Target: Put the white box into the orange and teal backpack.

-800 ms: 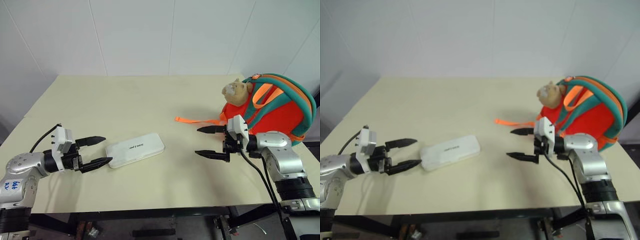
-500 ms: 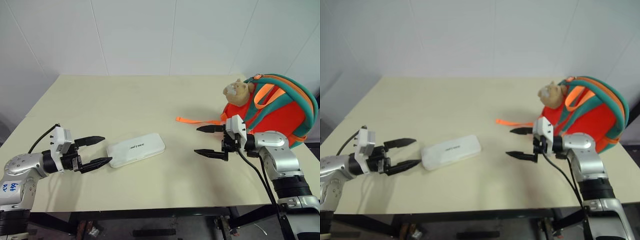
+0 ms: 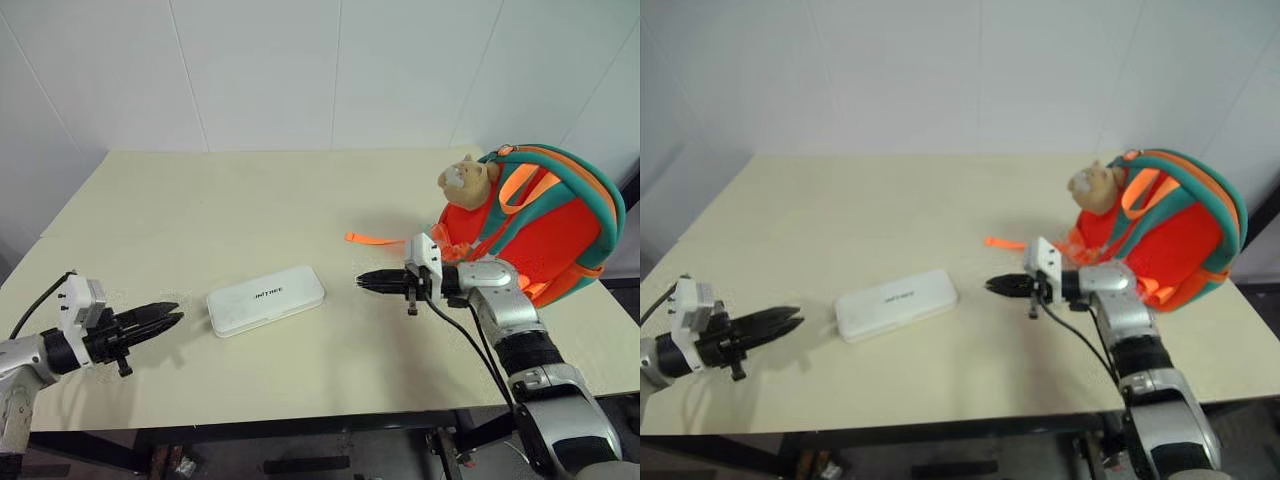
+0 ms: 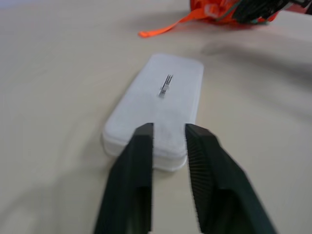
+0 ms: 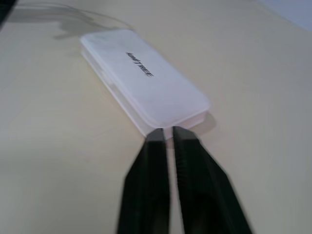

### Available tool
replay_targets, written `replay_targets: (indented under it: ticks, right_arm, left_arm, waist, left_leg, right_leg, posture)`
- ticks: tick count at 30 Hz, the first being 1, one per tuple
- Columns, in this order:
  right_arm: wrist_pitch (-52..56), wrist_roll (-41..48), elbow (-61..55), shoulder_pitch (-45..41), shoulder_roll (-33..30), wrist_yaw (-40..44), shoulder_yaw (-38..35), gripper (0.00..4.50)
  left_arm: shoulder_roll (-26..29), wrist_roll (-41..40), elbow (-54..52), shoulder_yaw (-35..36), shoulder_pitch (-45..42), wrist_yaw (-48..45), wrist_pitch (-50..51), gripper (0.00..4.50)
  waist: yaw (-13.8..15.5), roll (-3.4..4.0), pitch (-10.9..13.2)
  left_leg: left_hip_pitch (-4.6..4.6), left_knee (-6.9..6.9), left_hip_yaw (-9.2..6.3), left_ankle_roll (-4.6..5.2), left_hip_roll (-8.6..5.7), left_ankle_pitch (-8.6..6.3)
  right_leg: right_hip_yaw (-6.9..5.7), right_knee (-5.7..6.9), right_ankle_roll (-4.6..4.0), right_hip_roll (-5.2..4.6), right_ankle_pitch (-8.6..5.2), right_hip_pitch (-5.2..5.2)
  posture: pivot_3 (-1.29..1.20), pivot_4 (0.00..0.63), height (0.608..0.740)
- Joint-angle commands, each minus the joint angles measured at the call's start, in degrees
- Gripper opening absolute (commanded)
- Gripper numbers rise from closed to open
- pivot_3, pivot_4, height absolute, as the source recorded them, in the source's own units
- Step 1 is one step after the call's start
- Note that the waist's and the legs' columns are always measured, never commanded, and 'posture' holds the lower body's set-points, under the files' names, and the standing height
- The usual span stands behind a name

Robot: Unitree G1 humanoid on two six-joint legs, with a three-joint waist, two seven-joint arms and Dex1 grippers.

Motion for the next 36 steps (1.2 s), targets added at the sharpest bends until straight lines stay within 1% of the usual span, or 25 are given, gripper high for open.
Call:
replay_targets:
  ticks: [1, 5, 10, 13, 17, 24, 31, 36]
  right_arm:
    - [-4.1, -3.6, 4.9, -3.3, 2.3, -5.4, 0.6, 0.0]
    - [-5.4, -7.7, 12.5, -6.8, 5.6, -11.5, 1.5, 0.0]
    - [-6.7, -11.4, 21.9, -11.6, 8.3, -19.8, 1.0, 0.0]
    - [-5.9, -12.3, 25.7, -13.9, 9.7, -22.9, 0.6, 0.0]
    - [-6.1, -12.9, 27.1, -14.6, 11.0, -22.8, 0.9, 0.0]
    - [-3.6, -14.7, 27.0, -13.6, 12.9, -22.2, 2.2, 0.0]
    - [0.2, -14.5, 23.6, -12.0, 14.5, -17.1, 3.1, 0.0]
    - [3.5, -14.3, 18.7, -10.1, 13.9, -13.9, 3.9, 0.0]
  left_arm:
    - [-1.2, 2.5, 1.2, 0.0, 0.6, 3.3, -2.3, 0.02]
    - [-3.1, 6.1, 2.4, -1.1, 0.5, 9.6, -3.0, 0.02]
    - [-5.4, 7.9, 2.9, -3.2, -0.6, 14.1, -2.5, 0.02]
    - [-7.5, 9.6, 4.3, -5.8, -3.4, 17.7, -1.7, 0.02]
    - [-9.7, 9.0, 3.5, -7.9, -6.0, 20.2, 1.3, 0.02]
    - [-12.0, 8.4, 3.0, -10.4, -7.9, 20.2, 2.8, 0.02]
    - [-13.6, 8.9, 3.7, -11.8, -9.2, 20.5, 2.6, 0.02]
    - [-14.0, 8.9, 3.6, -12.1, -9.3, 20.6, 2.6, 0.02]
  waist:
    - [-0.2, -0.01, 0.0]
    - [-0.5, -0.01, 0.0]
    - [-0.5, -0.01, 0.0]
    - [-0.5, -0.02, 0.0]
    - [-0.5, -0.08, -0.1]
    - [-0.6, -0.08, -0.1]
    - [-0.5, -0.09, -0.1]
    - [-0.5, -0.09, -0.1]
  left_leg:
    - [0.0, -0.01, 0.0, 0.0, 0.0, 0.0]
    - [0.0, -0.02, 0.03, 0.0, 0.0, 0.0]
    - [0.0, -0.04, 0.07, 0.0, 0.0, 0.0]
    - [0.01, -0.04, 0.09, 0.0, 0.0, 0.0]
    - [0.0, -0.03, 0.09, 0.0, 0.01, 0.0]
    - [0.01, -0.03, 0.12, -0.01, 0.0, 0.0]
    - [0.01, 0.03, 0.12, -0.01, 0.0, 0.0]
    - [0.02, 0.03, 0.12, -0.01, 0.0, 0.0]
  right_leg:
    - [0.0, 0.0, 0.0, 0.0, 0.0, 0.0]
    - [0.03, 0.02, 0.0, 0.0, 0.0, -0.03]
    - [0.07, 0.05, 0.01, 0.0, 0.0, -0.06]
    - [0.08, 0.07, 0.01, 0.0, 0.01, -0.07]
    - [0.09, 0.11, 0.04, 0.0, 0.02, -0.07]
    - [0.11, 0.13, 0.05, 0.0, 0.03, -0.08]
    - [0.12, 0.21, 0.05, 0.01, 0.03, -0.08]
    - [0.12, 0.22, 0.05, 0.01, 0.03, -0.08]
  posture:
    - [0.0, 0.15, 0.74]
    - [0.0, 0.15, 0.74]
    - [0.0, 0.15, 0.74]
    - [0.0, 0.15, 0.74]
    - [0.0, 0.15, 0.74]
    - [0.0, 0.15, 0.74]
    - [0.0, 0.15, 0.74]
    - [0.0, 0.15, 0.74]
